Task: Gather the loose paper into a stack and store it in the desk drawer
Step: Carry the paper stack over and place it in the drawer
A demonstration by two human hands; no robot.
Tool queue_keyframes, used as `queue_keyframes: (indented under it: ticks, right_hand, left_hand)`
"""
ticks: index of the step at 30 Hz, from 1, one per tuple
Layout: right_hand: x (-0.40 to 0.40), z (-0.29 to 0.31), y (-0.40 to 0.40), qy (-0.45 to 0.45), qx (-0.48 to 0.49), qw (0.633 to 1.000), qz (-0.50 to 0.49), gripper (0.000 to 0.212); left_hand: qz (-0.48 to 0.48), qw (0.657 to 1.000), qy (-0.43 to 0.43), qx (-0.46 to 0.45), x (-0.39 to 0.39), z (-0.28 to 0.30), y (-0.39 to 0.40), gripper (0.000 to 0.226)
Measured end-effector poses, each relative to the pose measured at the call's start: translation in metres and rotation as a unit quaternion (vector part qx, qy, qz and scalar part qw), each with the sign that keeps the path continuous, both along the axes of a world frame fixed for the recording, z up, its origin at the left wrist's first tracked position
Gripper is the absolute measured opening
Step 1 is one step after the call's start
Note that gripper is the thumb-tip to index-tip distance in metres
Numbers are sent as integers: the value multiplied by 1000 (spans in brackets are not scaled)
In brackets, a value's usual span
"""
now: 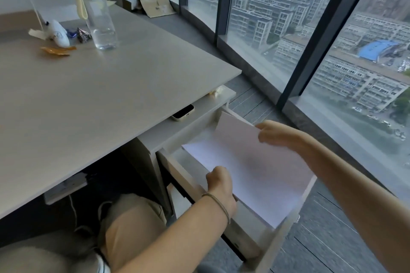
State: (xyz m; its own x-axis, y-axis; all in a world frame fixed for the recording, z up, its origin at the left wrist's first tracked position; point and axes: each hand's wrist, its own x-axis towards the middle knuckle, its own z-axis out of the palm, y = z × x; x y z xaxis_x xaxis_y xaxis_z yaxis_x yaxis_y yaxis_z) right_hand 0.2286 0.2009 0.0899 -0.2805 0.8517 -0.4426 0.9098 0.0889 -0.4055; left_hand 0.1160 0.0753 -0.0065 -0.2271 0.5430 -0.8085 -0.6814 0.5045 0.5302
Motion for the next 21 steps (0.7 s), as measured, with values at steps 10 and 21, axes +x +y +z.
queue_keyframes:
  ticks: [10, 21]
  right_hand:
    - [-31, -68, 28, -43, -5, 999, 1, 38]
    - [-39, -77, 9, 3, 204, 978, -43, 39]
  left_hand:
    - [6, 998, 48, -41, -25, 0, 27, 52]
    - [-52, 993, 109, 10, -35, 32, 15, 96]
